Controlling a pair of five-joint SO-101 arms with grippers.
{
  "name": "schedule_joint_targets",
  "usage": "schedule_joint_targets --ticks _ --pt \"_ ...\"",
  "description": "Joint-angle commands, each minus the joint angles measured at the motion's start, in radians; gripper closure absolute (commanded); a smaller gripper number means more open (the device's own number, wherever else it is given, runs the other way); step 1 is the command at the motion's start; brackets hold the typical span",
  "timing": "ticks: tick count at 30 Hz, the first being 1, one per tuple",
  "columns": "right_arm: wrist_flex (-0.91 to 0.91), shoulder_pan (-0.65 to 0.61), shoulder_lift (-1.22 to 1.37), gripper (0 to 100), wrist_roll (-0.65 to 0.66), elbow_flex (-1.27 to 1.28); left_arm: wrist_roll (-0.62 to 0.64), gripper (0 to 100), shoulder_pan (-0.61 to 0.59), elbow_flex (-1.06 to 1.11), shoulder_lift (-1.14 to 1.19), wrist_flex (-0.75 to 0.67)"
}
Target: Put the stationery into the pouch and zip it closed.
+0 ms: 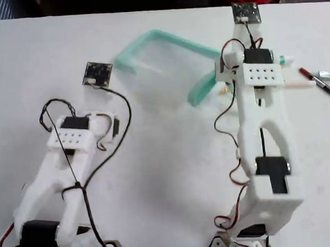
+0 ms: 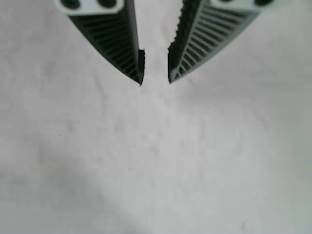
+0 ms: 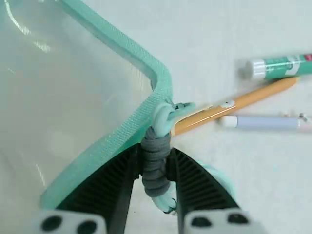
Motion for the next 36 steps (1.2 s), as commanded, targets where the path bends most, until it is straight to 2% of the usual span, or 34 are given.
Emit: schedule_joint_targets --ticks 1,3,8,12,17,22,25,29,36 --pt "0.074 -0.030 -0.174 96.9 0.014 -0.040 0.006 90 -0.008 -0.044 -0.007 -0.018" --pt "0.127 -0.051 -0.236 96.9 0.014 -0.040 0.006 89 -0.008 -0.046 -0.013 -0.011" --pt "0.242 -0.102 -0.406 96.9 0.014 -0.041 0.012 72 -0.001 -0.006 -0.081 -0.003" --pt "0.308 -0.134 -0.545 96.9 0.014 -0.043 0.006 72 0.002 0.077 -0.245 0.002" --pt "0.354 -0.145 -0.661 96.9 0.014 -0.044 -0.044 72 0.008 0.265 -0.665 0.000" --pt "0.384 -0.170 -0.704 96.9 0.014 -0.049 -0.137 72 0.130 0.488 -1.176 -0.006" --pt "0.433 -0.203 -0.710 96.9 0.015 -0.086 -0.150 72 0.171 0.537 -1.392 0.000" --pt "0.496 -0.251 -0.708 96.9 0.084 -0.172 -0.155 72 0.186 0.532 -1.425 -0.015" --pt "0.562 -0.272 -0.708 96.9 0.163 -0.236 -0.157 72 0.180 0.448 -1.199 -0.149"
